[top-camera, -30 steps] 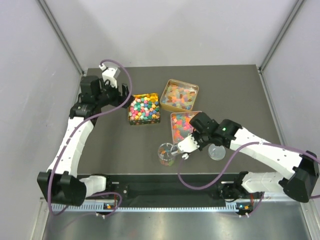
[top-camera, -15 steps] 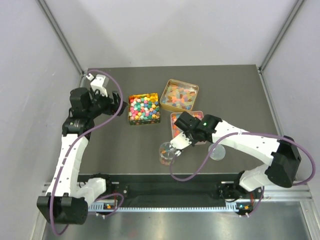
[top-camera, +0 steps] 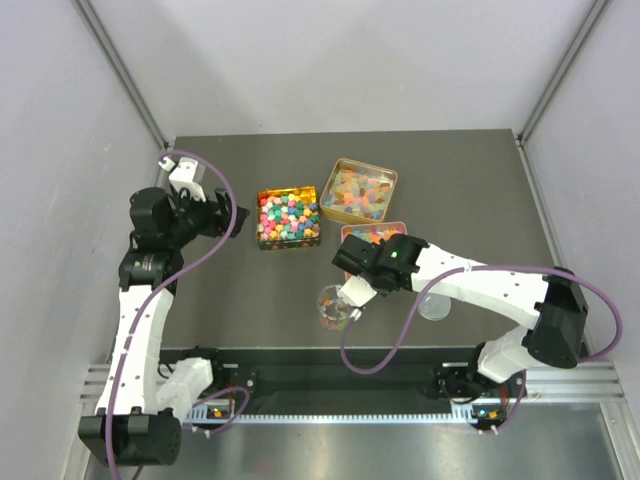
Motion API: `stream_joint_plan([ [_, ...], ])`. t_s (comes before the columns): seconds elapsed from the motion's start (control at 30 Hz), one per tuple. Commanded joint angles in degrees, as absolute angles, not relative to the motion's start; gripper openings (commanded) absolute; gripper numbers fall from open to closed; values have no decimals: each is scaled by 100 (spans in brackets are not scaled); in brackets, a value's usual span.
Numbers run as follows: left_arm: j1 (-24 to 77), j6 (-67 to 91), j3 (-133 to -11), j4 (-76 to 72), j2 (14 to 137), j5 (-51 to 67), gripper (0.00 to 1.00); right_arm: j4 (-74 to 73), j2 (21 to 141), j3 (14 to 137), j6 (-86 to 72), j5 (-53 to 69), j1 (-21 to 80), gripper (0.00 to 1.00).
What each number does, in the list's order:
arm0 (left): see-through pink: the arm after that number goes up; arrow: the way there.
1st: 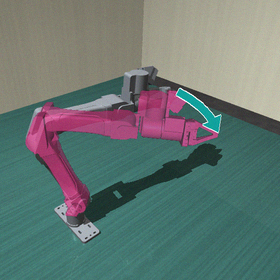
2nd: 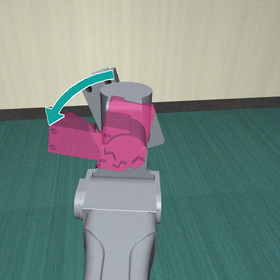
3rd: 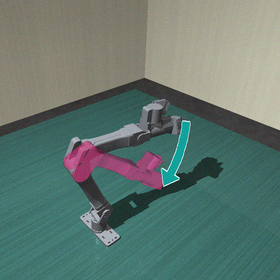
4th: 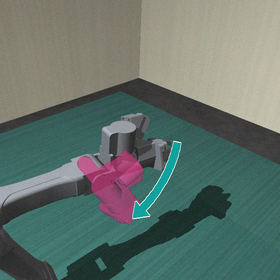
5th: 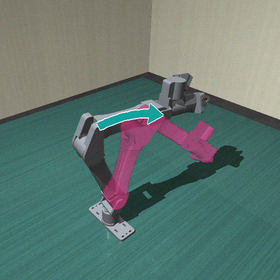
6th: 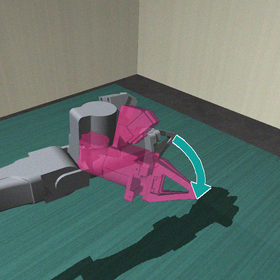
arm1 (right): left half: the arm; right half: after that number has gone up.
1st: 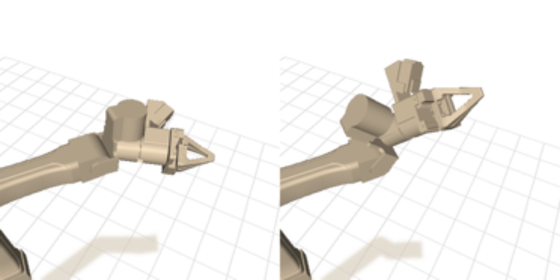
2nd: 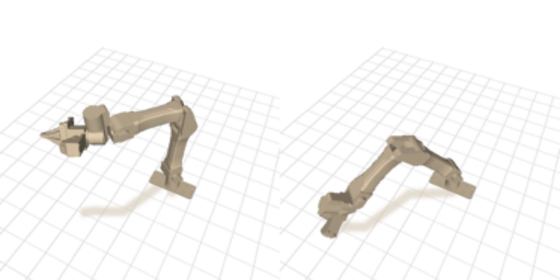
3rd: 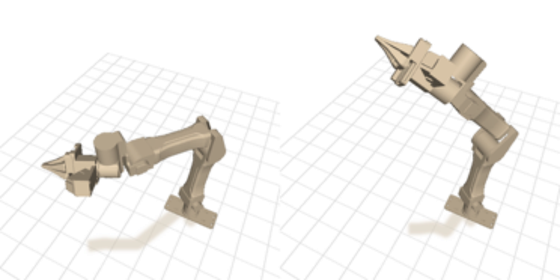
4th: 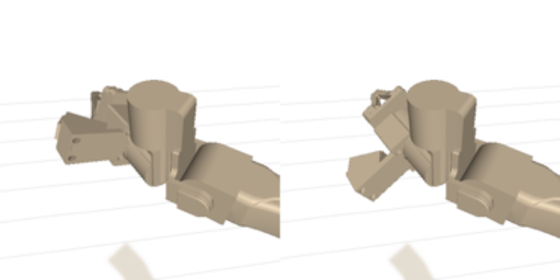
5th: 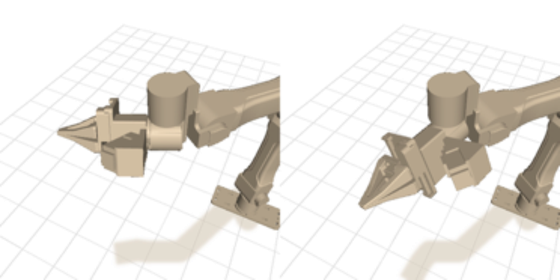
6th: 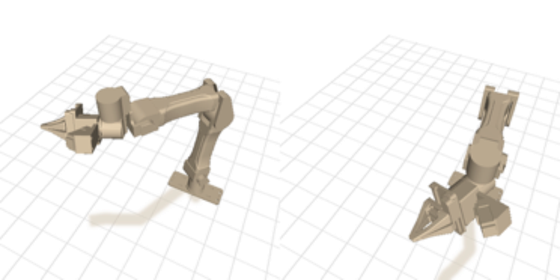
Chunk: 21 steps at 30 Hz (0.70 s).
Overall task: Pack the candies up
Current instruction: Adjust the spatula.
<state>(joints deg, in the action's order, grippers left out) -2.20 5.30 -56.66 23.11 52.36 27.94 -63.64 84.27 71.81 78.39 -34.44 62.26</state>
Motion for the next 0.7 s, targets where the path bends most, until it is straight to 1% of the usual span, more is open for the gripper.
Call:
stream_joint_plan([
  [0.0, -281, 685, -5572, 1872, 5036, 2962, 84, -6583, 8551, 7725, 7655, -3823, 6425, 0],
  [0.13, -316, 791, -5598, 1854, 5036, 3163, 84, -6636, 8587, 7857, 7594, -3946, 6486, 0],
  [0.2, -334, 939, -5616, 1898, 5036, 3557, 84, -6636, 8569, 7936, 7533, -3955, 6495, 0],
  [0.27, -325, 1159, -5529, 1916, 5089, 4058, 79, -6549, 8508, 8093, 7261, -3877, 6478, 0],
  [0.3, -316, 1499, -5459, 1907, 5106, 4678, 77, -6513, 8490, 8199, 7103, -3763, 6460, 0],
  [0.33, -290, 1668, -5362, 1777, 5167, 4911, 72, -6469, 8473, 8305, 6675, -3422, 6451, 0],
  [0.4, -159, 2055, -5177, 1714, 5238, 5254, 69, -6329, 8481, 8507, 6172, -3200, 6390, 0],
  [0.43, -132, 2091, -5168, 1714, 5308, 5308, 64, -6302, 8490, 8551, 5717, -2956, 6381, 0],
  [0.5, -62, 2083, -5290, 1827, 5387, 5387, 60, -6066, 8429, 8613, 5389, -2769, 6381, 0],
  [0.53, -44, 2066, -5369, 1915, 5483, 5405, 59, -6030, 8437, 8665, 5179, -2647, 6381, 0],
  [0.63, 0, 2004, -5607, 2039, 5720, 5467, 56, -5916, 8472, 8902, 5246, -2628, 6293, 0],
  [0.67, 174, 1987, -5694, 2022, 5791, 5458, 56, -5915, 8534, 9077, 5264, -2602, 6223, 0],
])
